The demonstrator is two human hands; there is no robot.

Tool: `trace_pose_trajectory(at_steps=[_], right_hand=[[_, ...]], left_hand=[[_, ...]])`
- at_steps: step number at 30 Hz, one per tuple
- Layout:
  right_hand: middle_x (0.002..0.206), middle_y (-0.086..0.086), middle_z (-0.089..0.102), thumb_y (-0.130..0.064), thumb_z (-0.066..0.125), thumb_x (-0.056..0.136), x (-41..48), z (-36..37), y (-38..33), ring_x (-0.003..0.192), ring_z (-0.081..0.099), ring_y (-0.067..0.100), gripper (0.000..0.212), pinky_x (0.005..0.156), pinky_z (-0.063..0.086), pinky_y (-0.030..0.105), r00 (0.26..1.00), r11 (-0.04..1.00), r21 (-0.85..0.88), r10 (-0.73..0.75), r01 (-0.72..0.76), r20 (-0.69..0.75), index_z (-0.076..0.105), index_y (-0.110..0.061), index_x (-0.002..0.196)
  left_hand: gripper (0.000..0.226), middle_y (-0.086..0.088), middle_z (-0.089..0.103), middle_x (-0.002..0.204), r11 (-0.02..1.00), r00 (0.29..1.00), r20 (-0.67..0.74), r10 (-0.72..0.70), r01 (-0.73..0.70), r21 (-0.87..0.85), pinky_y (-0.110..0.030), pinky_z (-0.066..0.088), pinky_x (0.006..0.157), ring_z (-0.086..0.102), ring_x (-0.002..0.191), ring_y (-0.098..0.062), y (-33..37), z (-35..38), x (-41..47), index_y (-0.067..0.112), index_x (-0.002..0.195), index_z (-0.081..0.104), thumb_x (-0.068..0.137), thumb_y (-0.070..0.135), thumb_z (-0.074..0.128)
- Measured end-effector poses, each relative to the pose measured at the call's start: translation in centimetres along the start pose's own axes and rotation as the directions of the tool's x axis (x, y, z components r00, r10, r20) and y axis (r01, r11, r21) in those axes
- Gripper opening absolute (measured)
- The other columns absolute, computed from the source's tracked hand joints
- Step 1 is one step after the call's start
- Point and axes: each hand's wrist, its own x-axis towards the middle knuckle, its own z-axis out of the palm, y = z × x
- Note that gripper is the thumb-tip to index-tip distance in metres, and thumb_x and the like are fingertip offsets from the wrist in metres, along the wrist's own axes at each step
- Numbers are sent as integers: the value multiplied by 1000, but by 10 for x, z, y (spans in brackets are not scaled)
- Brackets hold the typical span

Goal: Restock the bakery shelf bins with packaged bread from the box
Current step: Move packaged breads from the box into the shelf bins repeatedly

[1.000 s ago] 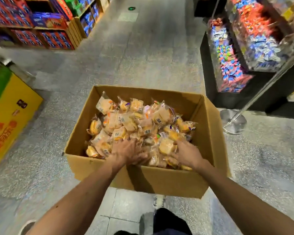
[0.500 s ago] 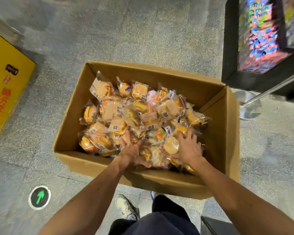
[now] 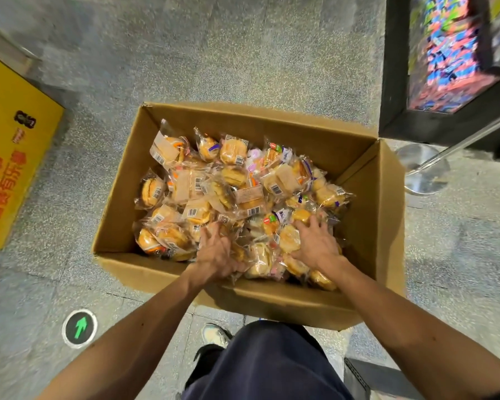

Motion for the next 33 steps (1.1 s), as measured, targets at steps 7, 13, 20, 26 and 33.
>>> trace_pose_trajectory(at_steps=[7, 13, 20, 26, 33], right_hand=[[161, 12, 21, -41, 75, 84, -27, -9, 2, 148, 21, 36, 85, 114, 33, 50, 999, 1000, 19, 21, -20, -38, 28, -24, 153], [156, 10, 36, -51, 76, 80, -64, -31, -2, 140, 37, 30, 97, 114, 37, 44, 989, 968, 243, 91, -62, -113, 24, -20, 155], [109, 0, 65, -39, 84, 75, -128, -28, -20, 96, 67, 17, 62, 93, 55, 40, 981, 519, 855, 169, -4, -98, 54, -14, 124], [100, 8, 61, -40, 72, 87, -187, -3, -55, 69, 57, 15, 55, 55, 47, 23, 974, 31, 997, 215, 68, -73, 49, -18, 131], [94, 17, 61, -45, 67, 76, -290, 49, -60, 66, 64, 23, 42, 55, 51, 26, 976, -471, 857, 157, 209, -152, 64, -20, 109]], left_hand=[[69, -9, 34, 146, 998, 993, 102, 54, -58, 37, -51, 19, 118, 24, 139, -30, 16, -31, -18, 12, 123, 58, 79, 64, 66], [40, -4, 55, 109, 980, 977, 86, 194, -189, -56, -36, 42, 98, 38, 125, -24, 26, -82, -50, 18, 60, 54, 76, 49, 75], [77, -7, 58, 128, 900, 901, 1, 434, -434, -28, -46, 36, 112, 38, 136, -29, 4, -113, -84, 10, 88, 66, 56, 80, 62], [77, 5, 53, 134, 773, 769, -145, 622, -633, -37, -39, 12, 124, 21, 147, -18, -34, -122, -107, 16, 97, 67, 53, 79, 62], [41, -4, 31, 156, 628, 620, -107, 778, -757, 180, -35, 19, 121, 13, 150, -19, 12, -129, -161, 20, 96, 69, 70, 51, 79]])
